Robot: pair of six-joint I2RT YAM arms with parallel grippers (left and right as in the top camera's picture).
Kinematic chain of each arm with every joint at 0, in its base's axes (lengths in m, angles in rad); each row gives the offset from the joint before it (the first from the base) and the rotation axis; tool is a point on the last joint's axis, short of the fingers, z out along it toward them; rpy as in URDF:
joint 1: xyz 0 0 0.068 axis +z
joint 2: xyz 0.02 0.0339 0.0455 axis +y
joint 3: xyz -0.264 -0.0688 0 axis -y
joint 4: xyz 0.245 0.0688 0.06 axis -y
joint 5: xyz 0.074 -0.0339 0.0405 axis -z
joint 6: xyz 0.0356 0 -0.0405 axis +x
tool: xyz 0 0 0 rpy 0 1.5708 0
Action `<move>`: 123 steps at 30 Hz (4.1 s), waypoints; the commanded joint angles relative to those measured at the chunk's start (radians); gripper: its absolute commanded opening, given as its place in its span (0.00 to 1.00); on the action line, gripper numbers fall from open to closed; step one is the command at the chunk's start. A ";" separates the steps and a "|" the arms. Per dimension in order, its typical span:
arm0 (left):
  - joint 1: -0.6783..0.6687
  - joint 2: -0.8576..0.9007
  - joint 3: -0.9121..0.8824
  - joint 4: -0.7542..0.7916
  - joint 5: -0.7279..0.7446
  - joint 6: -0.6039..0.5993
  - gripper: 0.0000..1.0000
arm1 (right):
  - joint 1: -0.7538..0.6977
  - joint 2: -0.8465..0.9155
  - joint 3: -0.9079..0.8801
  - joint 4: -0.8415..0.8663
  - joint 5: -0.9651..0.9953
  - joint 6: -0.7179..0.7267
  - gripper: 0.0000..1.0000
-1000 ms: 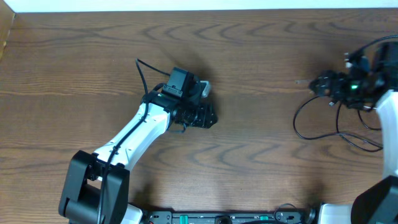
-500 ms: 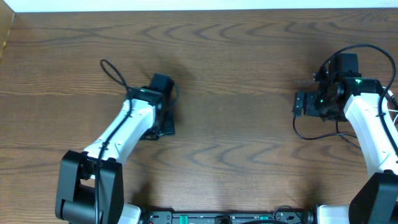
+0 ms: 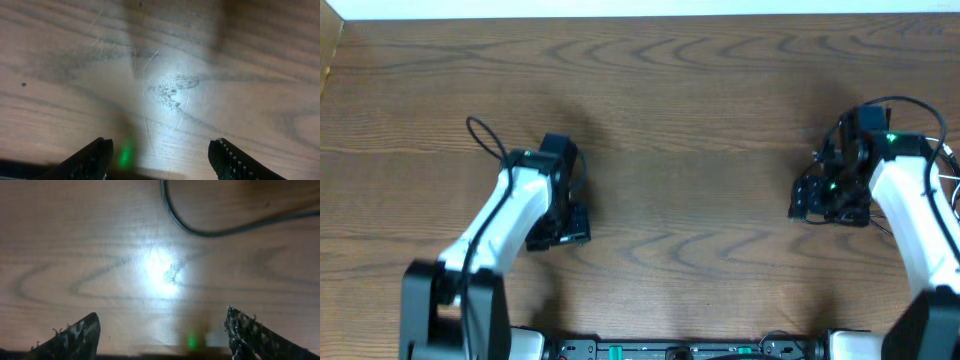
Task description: Untangle cables
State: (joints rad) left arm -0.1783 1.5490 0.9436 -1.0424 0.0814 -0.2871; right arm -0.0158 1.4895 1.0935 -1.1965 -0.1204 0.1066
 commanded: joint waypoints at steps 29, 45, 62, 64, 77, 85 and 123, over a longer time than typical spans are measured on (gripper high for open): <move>0.005 -1.152 -0.214 0.105 -0.059 0.009 0.99 | 0.264 -0.941 -0.299 0.110 0.216 0.170 0.99; 0.005 -1.152 -0.214 0.105 -0.059 0.009 0.99 | 0.264 -0.955 -0.307 0.095 0.215 0.170 0.99; 0.005 -1.152 -0.214 0.105 -0.059 0.010 0.99 | 0.077 -1.378 -0.687 0.656 0.174 0.095 0.99; 0.005 -1.152 -0.214 0.105 -0.059 0.009 0.99 | 0.069 -1.413 -0.734 0.729 0.166 0.095 0.99; 0.005 -1.152 -0.214 0.105 -0.059 0.009 0.99 | 0.068 -1.485 -1.006 1.194 0.163 0.094 0.99; 0.005 -1.152 -0.214 0.105 -0.059 0.009 0.99 | 0.058 -1.485 -1.088 1.361 0.162 -0.037 0.99; 0.005 -1.152 -0.214 0.105 -0.059 0.009 1.00 | 0.058 -1.485 -1.088 1.123 0.092 -0.212 0.99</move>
State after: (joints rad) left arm -0.1783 0.3992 0.7303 -0.9375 0.0383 -0.2871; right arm 0.0536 0.0128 0.0063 -0.0700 -0.0154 -0.0921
